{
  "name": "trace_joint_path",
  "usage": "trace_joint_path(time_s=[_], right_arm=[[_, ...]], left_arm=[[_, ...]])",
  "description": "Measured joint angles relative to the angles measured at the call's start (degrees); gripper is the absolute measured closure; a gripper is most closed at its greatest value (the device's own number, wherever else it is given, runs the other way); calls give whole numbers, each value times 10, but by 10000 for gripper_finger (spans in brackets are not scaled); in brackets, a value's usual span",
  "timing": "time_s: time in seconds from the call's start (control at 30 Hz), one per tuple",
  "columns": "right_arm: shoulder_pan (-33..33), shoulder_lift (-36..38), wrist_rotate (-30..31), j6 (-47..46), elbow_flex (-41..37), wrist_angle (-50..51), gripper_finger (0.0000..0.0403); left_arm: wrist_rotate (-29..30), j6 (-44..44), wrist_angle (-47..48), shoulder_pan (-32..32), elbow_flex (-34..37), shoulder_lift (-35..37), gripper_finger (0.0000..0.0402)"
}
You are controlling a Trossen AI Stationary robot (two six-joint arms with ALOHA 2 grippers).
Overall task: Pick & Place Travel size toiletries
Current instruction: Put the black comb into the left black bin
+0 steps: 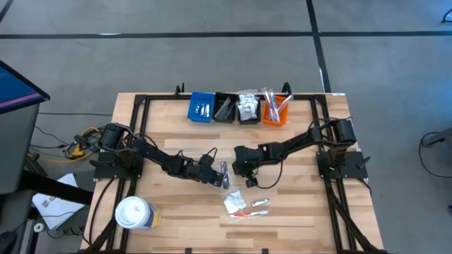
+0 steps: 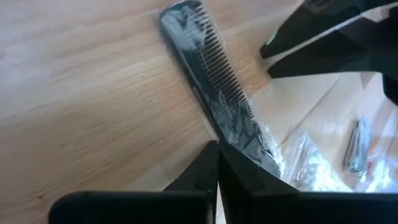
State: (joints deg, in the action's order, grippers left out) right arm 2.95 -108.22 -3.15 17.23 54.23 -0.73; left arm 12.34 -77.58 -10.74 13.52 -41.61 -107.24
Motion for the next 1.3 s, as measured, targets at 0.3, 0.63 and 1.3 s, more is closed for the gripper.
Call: trace_joint_path(time_s=[0.3,0.63,1.3], right_arm=[[5,-1,12,0,0,-24,343],[15,-1,34,-12,-3,-39,343],[19,0,32,-33,-4,-27,343]], left_arm=[[48,113,-1,4,7,14,401],[116,190,-15,19,11,28,401],[193,487,-147,47,15,28,401]])
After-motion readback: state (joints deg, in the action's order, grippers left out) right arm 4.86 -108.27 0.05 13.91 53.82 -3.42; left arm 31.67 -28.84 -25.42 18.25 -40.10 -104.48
